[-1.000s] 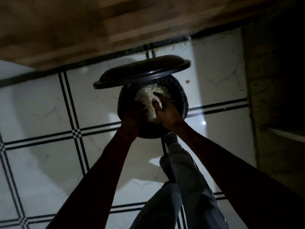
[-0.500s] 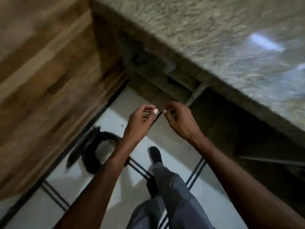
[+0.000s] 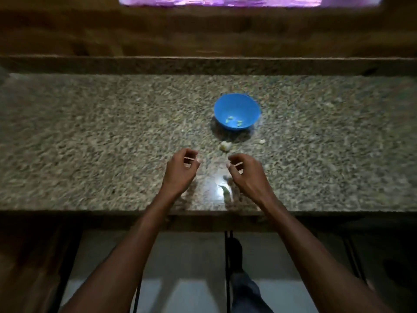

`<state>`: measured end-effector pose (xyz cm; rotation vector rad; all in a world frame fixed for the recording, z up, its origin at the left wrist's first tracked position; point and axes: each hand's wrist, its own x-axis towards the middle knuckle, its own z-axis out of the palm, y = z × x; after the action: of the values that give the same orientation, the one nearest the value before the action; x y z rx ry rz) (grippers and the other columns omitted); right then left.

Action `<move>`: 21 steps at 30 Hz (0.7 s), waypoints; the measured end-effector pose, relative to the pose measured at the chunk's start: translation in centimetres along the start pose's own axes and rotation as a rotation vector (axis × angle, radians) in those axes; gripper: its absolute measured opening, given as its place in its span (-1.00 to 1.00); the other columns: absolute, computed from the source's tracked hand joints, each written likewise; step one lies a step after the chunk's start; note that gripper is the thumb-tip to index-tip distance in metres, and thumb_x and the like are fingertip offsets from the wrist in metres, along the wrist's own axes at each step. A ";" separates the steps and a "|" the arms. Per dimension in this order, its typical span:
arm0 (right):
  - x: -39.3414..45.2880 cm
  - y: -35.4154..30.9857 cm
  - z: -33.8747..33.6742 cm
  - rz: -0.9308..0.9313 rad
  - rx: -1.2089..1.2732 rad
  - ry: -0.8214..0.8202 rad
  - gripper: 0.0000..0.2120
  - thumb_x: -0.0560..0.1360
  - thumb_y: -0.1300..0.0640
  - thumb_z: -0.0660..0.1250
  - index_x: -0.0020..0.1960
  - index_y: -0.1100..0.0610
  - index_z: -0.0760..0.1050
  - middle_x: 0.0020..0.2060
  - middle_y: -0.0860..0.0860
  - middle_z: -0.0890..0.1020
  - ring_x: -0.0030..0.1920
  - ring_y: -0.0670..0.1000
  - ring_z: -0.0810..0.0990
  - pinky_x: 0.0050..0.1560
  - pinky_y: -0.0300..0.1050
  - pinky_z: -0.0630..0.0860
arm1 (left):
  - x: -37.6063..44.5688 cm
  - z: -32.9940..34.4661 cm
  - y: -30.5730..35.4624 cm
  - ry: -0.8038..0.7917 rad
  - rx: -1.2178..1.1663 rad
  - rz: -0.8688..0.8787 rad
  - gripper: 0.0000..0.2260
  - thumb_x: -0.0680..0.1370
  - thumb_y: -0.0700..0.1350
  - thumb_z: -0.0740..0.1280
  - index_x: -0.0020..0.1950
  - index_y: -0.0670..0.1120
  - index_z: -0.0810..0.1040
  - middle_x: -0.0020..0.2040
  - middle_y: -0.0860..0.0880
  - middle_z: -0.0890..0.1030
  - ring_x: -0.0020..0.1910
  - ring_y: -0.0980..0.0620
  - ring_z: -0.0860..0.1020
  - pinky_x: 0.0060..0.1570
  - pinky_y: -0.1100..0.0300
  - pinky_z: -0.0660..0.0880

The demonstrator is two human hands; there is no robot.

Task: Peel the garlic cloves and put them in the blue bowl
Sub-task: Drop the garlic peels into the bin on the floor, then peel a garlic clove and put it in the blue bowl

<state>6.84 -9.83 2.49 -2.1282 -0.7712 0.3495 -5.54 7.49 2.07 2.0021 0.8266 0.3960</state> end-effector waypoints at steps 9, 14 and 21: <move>11.5 10.3 -7.5 0.111 -0.219 -0.003 -0.70 0.56 0.31 0.37 0.26 0.21 0.69 0.09 0.17 0.66 0.05 0.14 0.66 0.06 -0.18 0.50 | 9.0 6.7 -0.2 -0.028 0.101 -0.088 -0.83 0.58 -0.19 0.43 0.17 -0.13 0.64 0.08 -0.08 0.67 0.00 0.01 0.66 0.07 -0.03 0.63; 13.1 12.1 -7.3 -0.017 -0.361 -0.104 -0.75 0.56 0.28 0.46 0.22 0.23 0.70 0.10 0.17 0.62 0.10 0.21 0.62 0.03 0.02 0.58 | 9.7 7.2 -1.1 0.002 0.074 -0.114 -0.85 0.60 -0.15 0.43 0.16 -0.07 0.63 0.05 -0.03 0.67 0.02 0.04 0.65 0.07 0.00 0.63; 13.0 12.7 -5.9 -0.005 -0.389 -0.015 -0.84 0.57 0.26 0.43 0.12 0.24 0.70 0.01 0.12 0.61 0.00 0.19 0.61 -0.11 0.06 0.59 | 10.5 7.6 -0.9 -0.038 0.074 -0.095 -0.83 0.62 -0.20 0.38 0.20 -0.10 0.61 0.11 -0.07 0.63 0.07 0.03 0.61 -0.02 0.30 0.52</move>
<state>24.89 -11.16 -3.54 -2.4861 -0.9114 0.2251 5.97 10.26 -3.23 2.0231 0.9206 0.2758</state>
